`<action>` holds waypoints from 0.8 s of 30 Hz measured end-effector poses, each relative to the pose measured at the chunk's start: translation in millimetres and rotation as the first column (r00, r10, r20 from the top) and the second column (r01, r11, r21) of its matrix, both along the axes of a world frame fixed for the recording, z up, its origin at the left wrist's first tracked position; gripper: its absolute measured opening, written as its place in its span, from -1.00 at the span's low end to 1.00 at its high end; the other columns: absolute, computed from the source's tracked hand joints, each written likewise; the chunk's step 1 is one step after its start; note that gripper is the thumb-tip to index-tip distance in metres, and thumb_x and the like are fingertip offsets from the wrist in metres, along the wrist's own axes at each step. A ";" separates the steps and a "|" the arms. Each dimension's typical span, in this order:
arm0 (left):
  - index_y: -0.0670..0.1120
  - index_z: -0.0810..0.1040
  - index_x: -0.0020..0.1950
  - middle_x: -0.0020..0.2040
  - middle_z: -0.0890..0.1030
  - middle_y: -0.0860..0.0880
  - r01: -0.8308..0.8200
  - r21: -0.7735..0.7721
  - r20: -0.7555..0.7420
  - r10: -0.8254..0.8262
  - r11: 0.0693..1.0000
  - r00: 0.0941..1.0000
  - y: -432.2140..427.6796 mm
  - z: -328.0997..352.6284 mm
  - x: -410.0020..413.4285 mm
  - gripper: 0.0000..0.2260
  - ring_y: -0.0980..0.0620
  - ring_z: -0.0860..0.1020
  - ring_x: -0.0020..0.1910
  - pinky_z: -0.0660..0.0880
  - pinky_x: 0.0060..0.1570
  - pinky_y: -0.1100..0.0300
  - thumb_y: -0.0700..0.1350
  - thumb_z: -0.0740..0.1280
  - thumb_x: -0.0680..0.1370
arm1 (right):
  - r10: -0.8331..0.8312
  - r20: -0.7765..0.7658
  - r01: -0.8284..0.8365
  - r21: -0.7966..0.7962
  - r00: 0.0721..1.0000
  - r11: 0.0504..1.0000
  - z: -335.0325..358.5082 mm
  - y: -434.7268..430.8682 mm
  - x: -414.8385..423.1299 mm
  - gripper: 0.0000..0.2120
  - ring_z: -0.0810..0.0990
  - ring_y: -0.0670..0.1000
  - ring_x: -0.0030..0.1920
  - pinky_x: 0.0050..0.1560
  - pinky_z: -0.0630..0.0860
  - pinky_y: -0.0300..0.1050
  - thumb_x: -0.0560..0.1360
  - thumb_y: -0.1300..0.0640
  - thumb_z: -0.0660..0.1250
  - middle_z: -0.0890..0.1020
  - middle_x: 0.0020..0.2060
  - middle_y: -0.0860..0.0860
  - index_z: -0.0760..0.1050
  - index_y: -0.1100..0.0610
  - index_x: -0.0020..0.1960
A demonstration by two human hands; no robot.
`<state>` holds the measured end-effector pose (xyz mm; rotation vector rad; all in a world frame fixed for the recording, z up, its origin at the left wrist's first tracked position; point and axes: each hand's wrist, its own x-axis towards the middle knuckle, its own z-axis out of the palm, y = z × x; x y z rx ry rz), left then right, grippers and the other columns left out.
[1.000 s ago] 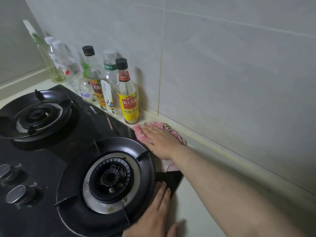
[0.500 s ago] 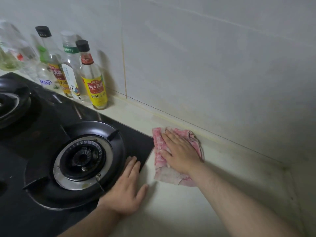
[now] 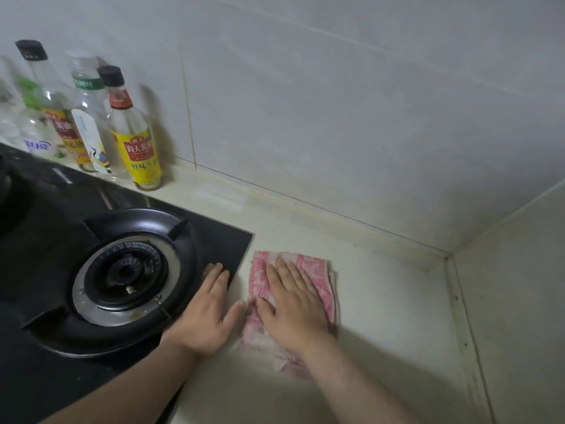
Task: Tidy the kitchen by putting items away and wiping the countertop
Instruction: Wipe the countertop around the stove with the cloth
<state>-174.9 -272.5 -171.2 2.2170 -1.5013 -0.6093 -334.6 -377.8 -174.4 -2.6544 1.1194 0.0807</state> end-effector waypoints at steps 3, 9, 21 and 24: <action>-0.20 0.05 0.58 0.60 -0.03 -0.12 0.001 -0.003 -0.036 -0.001 1.000 0.999 1.9 0.8 0.2 0.09 0.03 -0.14 0.57 -0.27 0.42 0.29 0.55 -0.26 0.29 | 0.004 -0.021 -0.005 -0.021 1.000 1.000 0.0 -8.8 6.3 -0.35 -0.23 -0.08 0.58 0.53 -0.32 -0.11 0.62 -0.22 -0.07 -0.16 0.61 -0.06 -0.17 -0.02 0.62; -0.16 0.00 0.59 0.61 -0.08 -0.05 0.019 -0.038 -0.076 -0.022 0.999 0.997 4.1 1.3 -0.3 -0.13 0.10 -0.18 0.56 -0.25 0.41 0.29 0.41 -0.07 0.47 | -0.139 -0.039 0.137 -0.040 0.990 0.990 -4.6 -40.3 39.8 -0.38 -0.18 -0.08 0.59 0.57 -0.23 -0.06 0.63 -0.18 -0.11 -0.12 0.61 -0.05 -0.13 -0.02 0.62; -0.13 0.08 0.58 0.58 0.01 0.04 0.251 -0.249 -0.070 -0.276 0.935 0.959 26.4 7.6 3.9 -0.24 0.18 -0.15 0.54 -0.20 0.47 0.31 0.30 -0.13 0.50 | -0.165 -0.035 0.165 0.004 0.986 0.986 3.9 49.8 21.7 -0.40 -0.22 -0.10 0.58 0.52 -0.34 -0.16 0.63 -0.20 -0.09 -0.14 0.61 -0.10 -0.14 -0.09 0.62; -0.08 0.27 0.53 0.54 0.24 0.03 0.339 -0.301 -0.091 -0.381 0.891 0.920 62.0 15.9 8.8 -0.37 0.23 0.04 0.52 -0.07 0.48 0.37 0.25 -0.02 0.56 | -0.182 -0.033 0.182 0.015 0.983 0.983 1.2 64.0 20.2 -0.39 -0.22 -0.11 0.58 0.53 -0.32 -0.15 0.63 -0.25 -0.12 -0.13 0.61 -0.10 -0.12 -0.09 0.62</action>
